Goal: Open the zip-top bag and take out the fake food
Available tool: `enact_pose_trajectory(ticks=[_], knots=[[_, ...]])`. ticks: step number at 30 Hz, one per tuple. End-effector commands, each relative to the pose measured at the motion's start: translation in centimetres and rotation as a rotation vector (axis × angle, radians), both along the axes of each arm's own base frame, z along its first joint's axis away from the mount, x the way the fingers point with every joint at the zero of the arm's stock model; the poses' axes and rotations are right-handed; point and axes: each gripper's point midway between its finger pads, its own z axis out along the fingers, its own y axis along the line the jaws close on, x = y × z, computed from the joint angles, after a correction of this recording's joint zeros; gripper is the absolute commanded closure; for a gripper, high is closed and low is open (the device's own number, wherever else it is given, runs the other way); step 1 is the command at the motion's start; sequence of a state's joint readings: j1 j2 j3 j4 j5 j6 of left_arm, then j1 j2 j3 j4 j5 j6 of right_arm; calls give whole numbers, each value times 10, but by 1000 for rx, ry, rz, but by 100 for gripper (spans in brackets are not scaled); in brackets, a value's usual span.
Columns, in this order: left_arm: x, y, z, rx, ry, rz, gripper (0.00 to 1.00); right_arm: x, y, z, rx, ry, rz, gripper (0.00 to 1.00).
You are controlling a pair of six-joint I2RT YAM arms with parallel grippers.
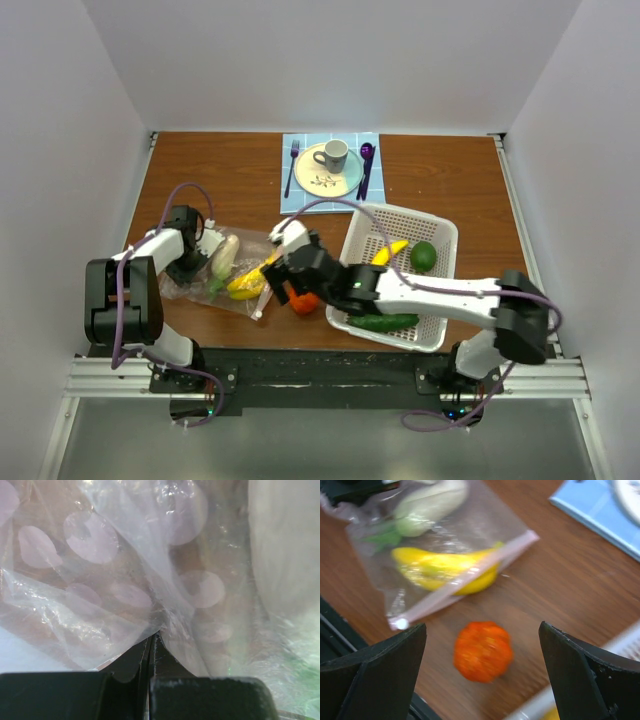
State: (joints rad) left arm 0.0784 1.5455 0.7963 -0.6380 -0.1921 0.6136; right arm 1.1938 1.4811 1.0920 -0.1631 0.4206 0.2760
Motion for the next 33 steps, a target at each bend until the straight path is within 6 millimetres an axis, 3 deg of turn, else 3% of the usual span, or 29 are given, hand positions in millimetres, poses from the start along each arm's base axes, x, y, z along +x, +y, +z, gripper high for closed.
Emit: enact_pose_trajectory(ticks=[1,5,9,14,24,28,29,31,32,33], knots=[[-2,-6,-10,-53,8,0,100,-8,46,-23,-32,29,73,1],[-3,-4,-9,-40,4,-14,100,-5,47,-47,-70,53,40,1],[-4,-3,-13,-36,10,-16,100,1,29,-63,-159,51,-29,1],[-4,-7,-17,-55,17,-13,100,-1,9,-84,-232,56,-57,1],[-5,-6,-15,-56,16,-24,100,-9,-4,-133,-346,115,-51,1],[-4,-6,-14,-56,13,-24,100,-15,-3,-136,-318,135,-36,1],[-4,-7,-14,-56,13,-24,100,-15,-1,-132,-298,130,-31,3],[-4,-6,-14,-54,13,-23,100,-16,-1,-126,-280,128,-18,25],[-4,-6,-14,-54,12,-25,100,-15,3,-113,-248,109,-7,35],[-4,-6,-14,-54,12,-24,100,-13,4,-104,-233,92,-9,56]])
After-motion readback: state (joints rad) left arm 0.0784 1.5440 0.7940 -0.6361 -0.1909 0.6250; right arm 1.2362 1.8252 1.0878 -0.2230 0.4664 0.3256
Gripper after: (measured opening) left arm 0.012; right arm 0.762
